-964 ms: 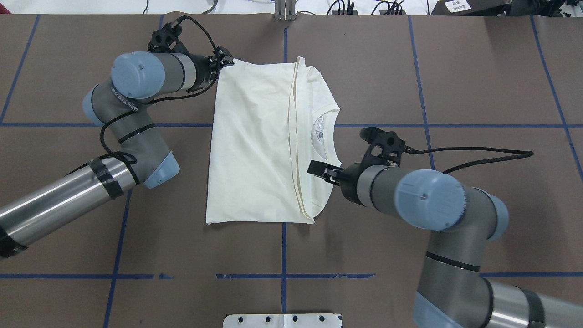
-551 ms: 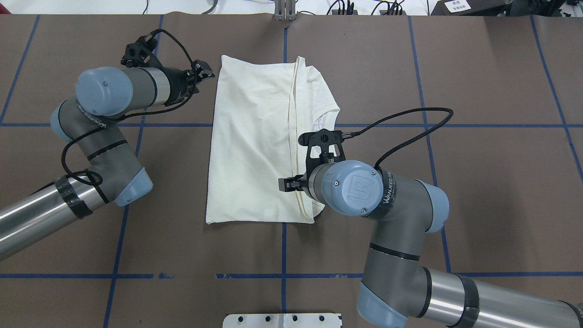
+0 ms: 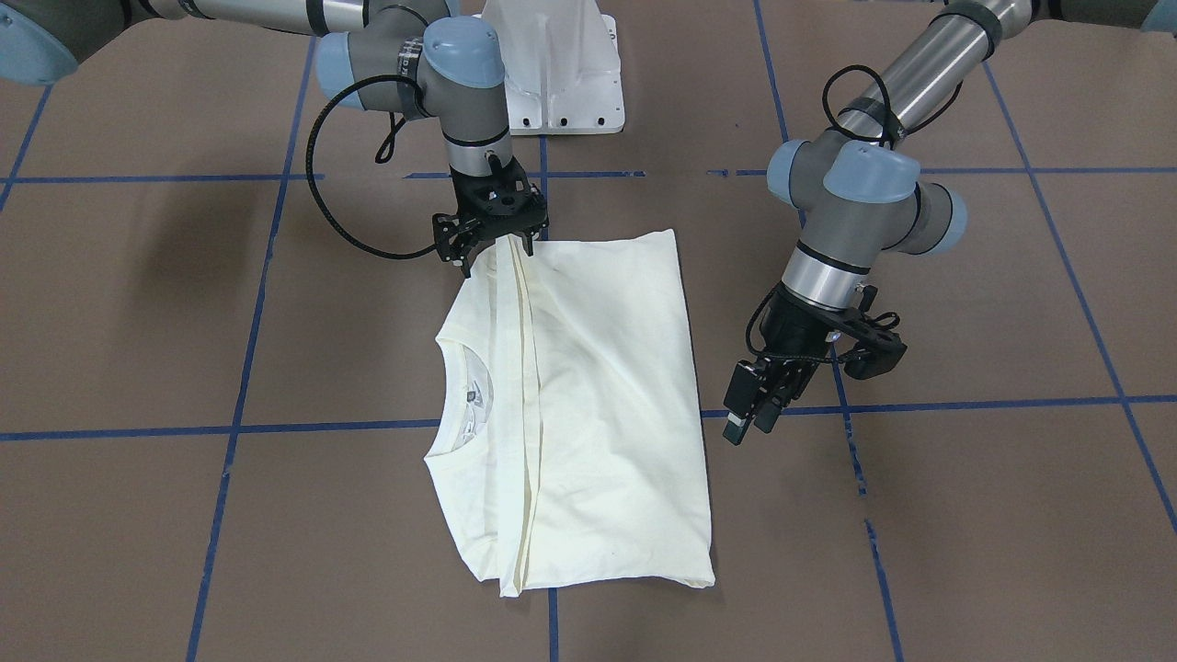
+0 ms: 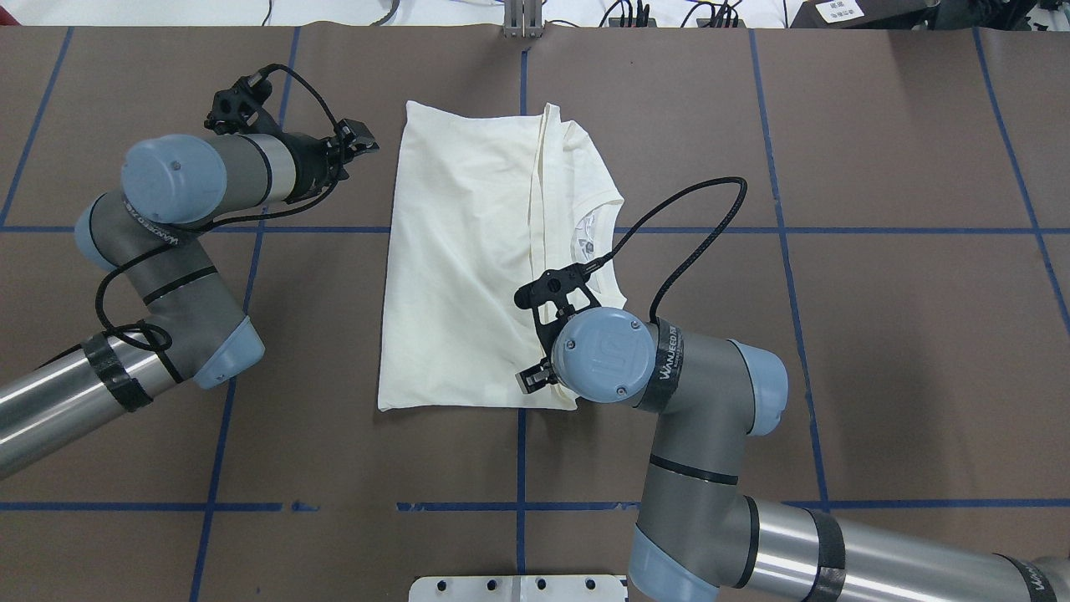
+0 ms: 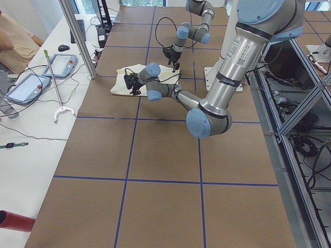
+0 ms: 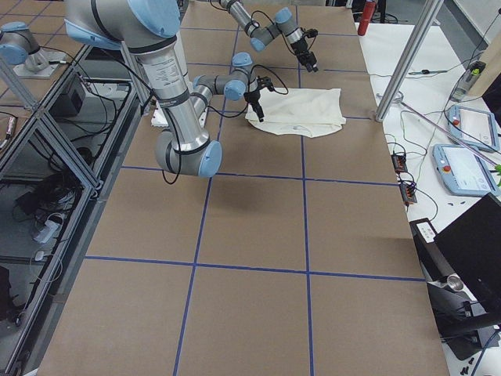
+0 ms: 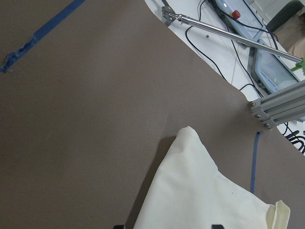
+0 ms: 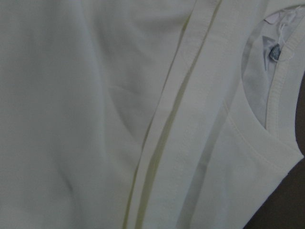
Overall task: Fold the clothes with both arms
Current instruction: 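Move the right gripper to the shirt's side edge nearest it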
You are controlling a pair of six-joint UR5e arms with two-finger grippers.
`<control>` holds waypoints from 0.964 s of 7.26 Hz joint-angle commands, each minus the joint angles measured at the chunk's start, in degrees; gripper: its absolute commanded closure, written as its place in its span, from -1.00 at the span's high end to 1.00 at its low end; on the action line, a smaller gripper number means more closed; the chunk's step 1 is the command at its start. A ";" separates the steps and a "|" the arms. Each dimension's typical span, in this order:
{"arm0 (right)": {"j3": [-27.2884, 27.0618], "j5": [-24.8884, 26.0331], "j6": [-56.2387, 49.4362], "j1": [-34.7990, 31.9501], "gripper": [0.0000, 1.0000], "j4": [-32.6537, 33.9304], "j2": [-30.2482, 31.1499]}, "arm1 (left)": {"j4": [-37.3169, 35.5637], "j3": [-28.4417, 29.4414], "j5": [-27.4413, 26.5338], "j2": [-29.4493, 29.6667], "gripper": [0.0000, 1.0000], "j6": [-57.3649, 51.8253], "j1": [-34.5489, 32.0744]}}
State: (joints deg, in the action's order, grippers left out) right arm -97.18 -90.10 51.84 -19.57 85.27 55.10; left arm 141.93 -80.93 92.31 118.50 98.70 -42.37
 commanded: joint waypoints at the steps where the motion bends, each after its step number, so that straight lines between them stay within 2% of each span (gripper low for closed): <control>1: 0.68 1.32 -2.16 0.33 1.00 0.59 0.54 | 0.01 -0.01 -0.02 -0.11 0.38 0.08 0.00; 4: -1.16 1.77 -8.48 -2.21 1.00 0.33 4.74 | 0.01 0.34 -0.11 -0.11 0.38 0.08 0.18; 5: -3.95 1.68 -11.38 -3.35 1.00 -0.45 8.85 | 0.01 0.25 -0.11 -0.11 0.39 0.09 0.18; 6: -9.20 1.25 -13.32 -3.71 1.00 -0.46 13.41 | -0.07 0.34 -0.11 -0.11 0.39 0.09 0.35; 7: -9.60 1.68 -12.56 -3.19 1.00 -0.29 12.68 | -0.08 0.25 -0.54 -0.11 0.40 0.09 0.62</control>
State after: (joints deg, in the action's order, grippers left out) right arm -104.31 -88.60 39.81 -22.86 84.96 66.21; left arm 141.89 -80.65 92.09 118.39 98.79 -42.00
